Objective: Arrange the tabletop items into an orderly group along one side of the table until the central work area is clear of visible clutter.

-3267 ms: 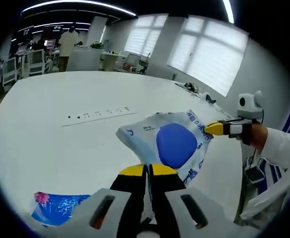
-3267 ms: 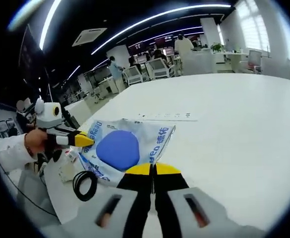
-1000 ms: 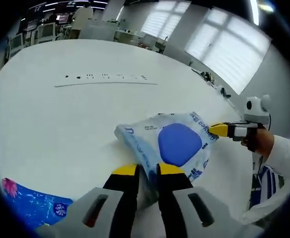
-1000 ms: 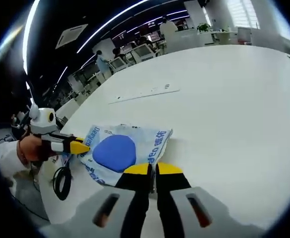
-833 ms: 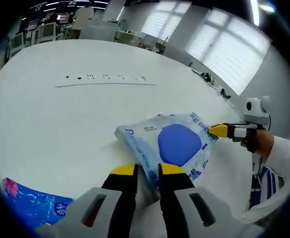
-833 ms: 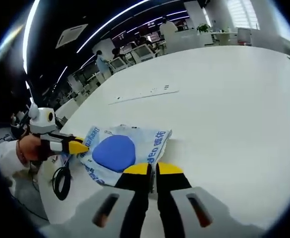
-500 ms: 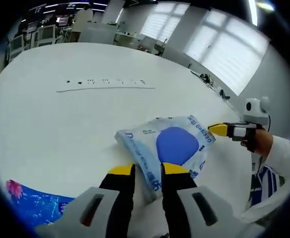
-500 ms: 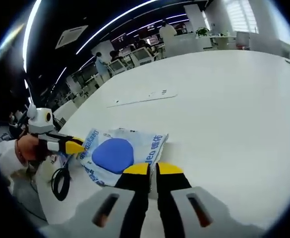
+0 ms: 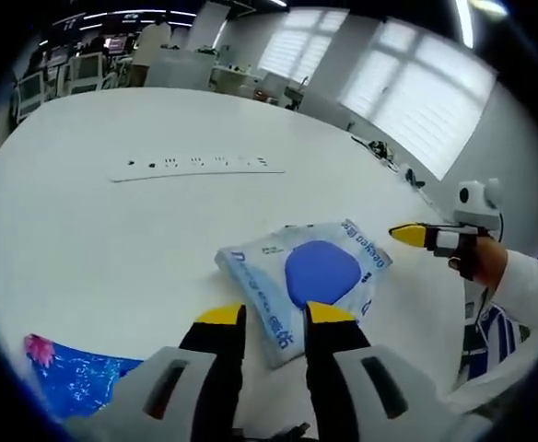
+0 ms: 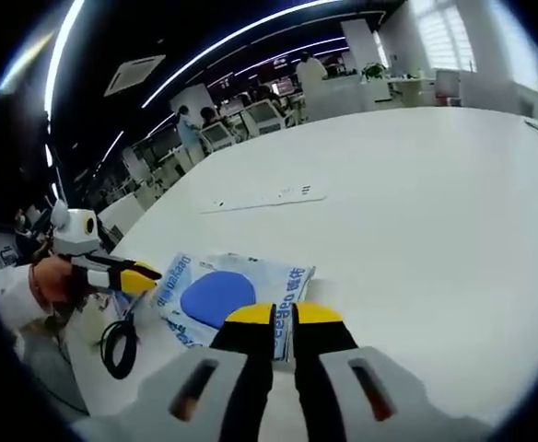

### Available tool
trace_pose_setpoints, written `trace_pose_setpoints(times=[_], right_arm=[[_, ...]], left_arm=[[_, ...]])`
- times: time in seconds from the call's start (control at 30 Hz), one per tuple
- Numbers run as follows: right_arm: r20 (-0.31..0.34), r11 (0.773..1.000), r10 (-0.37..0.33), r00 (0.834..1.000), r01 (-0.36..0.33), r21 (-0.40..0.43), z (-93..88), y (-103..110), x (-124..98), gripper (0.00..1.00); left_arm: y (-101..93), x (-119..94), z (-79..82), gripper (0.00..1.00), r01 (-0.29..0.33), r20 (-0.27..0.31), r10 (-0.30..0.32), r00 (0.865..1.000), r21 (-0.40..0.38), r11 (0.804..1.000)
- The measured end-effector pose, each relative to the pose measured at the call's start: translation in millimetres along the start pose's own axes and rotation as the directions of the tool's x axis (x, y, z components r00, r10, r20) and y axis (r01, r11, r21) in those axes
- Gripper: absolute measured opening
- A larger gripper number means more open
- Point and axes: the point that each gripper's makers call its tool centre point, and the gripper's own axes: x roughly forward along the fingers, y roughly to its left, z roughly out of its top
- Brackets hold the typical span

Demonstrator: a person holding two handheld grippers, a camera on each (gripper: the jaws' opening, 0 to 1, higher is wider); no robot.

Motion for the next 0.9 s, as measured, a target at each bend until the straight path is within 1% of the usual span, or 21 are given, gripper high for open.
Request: trace_pose_setpoints(times=[0.13,0.37,0.57,0.8,0.9], right_arm=[[0.004,1.000,0.003,1.000,-0.003,-0.005,1.9,4,-3,0.08],[0.017,1.000,0.012,1.000,-0.011,-0.017,7.7,12,-9,0.10],[0.035,1.000,0.015,0.999,-0.014,-0.021,13.2,18,-16,0.16],[0.047,0.999,0.029,0.998,-0.028,-0.037,19.6,28,-25,0.20],[0.055,0.998,0.043,0.998,-0.041,-0.046,23.5,37,-30,0.21]], left_arm=[[-2.2,-5,2.6,0.26,0.003,0.006,-0.003,1.000,0.007,1.000],[-5.1,-17,8.8,0.29,0.005,0.024,-0.006,1.000,0.020,1.000],[-8.3,-28,13.2,0.31,0.005,0.037,-0.006,0.999,0.031,1.000],[-13.7,-40,20.3,0.34,0.009,0.057,-0.012,0.998,0.044,0.999],[-15.7,-48,24.2,0.35,0.010,0.068,-0.013,0.998,0.052,0.999]])
